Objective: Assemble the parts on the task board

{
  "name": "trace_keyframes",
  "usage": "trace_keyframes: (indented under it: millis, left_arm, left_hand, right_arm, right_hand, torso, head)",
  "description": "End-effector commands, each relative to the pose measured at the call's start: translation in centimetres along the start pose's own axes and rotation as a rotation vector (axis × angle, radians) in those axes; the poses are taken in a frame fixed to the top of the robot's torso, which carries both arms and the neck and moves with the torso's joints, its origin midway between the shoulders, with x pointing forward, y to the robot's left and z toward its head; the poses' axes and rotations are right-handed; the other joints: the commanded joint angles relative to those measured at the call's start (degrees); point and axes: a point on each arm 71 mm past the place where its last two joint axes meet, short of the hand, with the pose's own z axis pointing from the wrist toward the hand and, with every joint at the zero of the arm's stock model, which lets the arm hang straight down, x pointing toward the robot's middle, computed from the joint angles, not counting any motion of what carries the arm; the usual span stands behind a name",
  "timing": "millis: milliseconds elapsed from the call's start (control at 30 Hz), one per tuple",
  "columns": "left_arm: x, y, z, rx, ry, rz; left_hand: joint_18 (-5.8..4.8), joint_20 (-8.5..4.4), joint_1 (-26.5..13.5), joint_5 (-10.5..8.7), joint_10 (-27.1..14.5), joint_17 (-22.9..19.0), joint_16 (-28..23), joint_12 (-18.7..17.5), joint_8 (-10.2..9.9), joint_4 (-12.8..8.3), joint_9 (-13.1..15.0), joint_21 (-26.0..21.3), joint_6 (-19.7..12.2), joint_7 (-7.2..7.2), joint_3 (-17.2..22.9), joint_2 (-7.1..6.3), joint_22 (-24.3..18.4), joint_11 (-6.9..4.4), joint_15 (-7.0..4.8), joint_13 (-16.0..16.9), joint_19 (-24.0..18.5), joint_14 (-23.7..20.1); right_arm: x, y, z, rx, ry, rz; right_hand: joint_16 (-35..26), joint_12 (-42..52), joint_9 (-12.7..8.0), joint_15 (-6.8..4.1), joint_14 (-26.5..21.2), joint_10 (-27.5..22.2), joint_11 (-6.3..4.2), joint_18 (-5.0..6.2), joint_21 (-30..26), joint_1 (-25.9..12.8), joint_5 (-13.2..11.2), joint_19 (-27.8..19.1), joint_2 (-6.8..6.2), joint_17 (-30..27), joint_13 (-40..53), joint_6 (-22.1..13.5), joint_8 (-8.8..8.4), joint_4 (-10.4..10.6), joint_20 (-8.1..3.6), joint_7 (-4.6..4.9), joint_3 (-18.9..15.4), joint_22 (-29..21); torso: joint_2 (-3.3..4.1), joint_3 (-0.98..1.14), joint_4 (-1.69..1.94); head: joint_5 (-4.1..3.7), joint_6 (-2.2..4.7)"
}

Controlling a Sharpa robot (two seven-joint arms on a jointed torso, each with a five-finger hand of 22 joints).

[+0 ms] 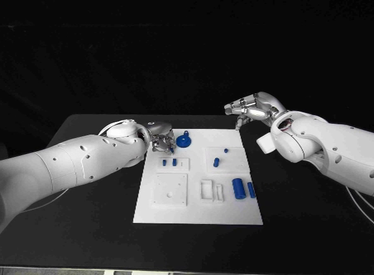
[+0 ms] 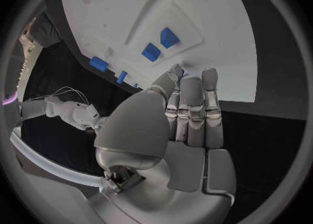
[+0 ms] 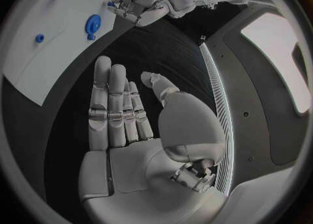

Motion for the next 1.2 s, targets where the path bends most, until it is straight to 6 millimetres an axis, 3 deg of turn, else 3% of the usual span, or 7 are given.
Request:
trace_keyframes:
  millis: [33, 967, 1200]
  left_arm:
    - [0.43, -0.21, 0.06, 0.004, 0.026, 0.005]
    - [0.75, -0.28, 0.04, 0.003, 0.054, 0.007]
    - [0.76, -0.17, 0.11, 0.000, 0.045, 0.009]
  left_hand:
    - [0.68, 0.01, 0.0, 0.20, 0.3, 0.1, -0.4, 0.2, 0.3, -0.3, 0.0, 0.2, 0.3, 0.10, 0.1, 0.70, 1.2, -0.02, 0.17, 0.1, -0.5, 0.2]
    - [0.68, -0.01, 0.1, 0.03, 0.5, 0.1, -0.5, 0.2, 0.3, -0.6, 0.0, 0.3, 0.4, 0.08, 0.0, 0.79, 1.2, -0.06, 0.16, 0.1, -0.6, 0.1]
    - [0.67, 0.09, -0.1, -0.04, -0.9, 0.1, -0.6, 0.2, 0.2, -0.9, -0.1, 0.4, -1.5, 0.49, -0.3, 0.76, 1.2, 0.44, 0.41, 0.0, -0.7, 0.0]
  right_arm:
    - [0.09, 0.15, 0.02, -0.017, 0.006, -0.009]
    - [0.10, 0.16, 0.03, -0.018, 0.006, -0.009]
    - [0.09, 0.15, 0.01, -0.018, 0.006, -0.009]
  right_hand:
    - [0.2, -0.3, -0.1, -0.05, -0.4, 0.1, -0.08, 0.96, 0.2, -0.3, 0.3, -0.4, -0.27, 0.0, -0.1, 0.4, -0.22, 0.0, 0.10, 0.01, 0.5, 0.0]
    - [0.2, -0.3, -0.1, -0.06, -0.4, 0.1, -0.10, 0.97, 0.2, -0.3, 0.2, -0.4, -0.17, -0.1, -0.1, 0.6, -0.22, -0.1, 0.09, -0.05, 0.6, 0.3]
    - [0.2, -0.3, -0.1, -0.06, -0.4, 0.1, -0.10, 0.97, 0.2, -0.3, 0.2, -0.4, -0.17, -0.1, -0.1, 0.6, -0.22, -0.1, 0.09, -0.05, 0.6, 0.3]
  torso:
    - [-0.03, 0.04, 0.03]
    - [0.01, 0.00, -0.01]
    - [0.01, 0.03, 0.05]
  head:
    - [-0.10, -0.08]
    - [-0.10, -0.18]
    - [-0.28, -0.23]
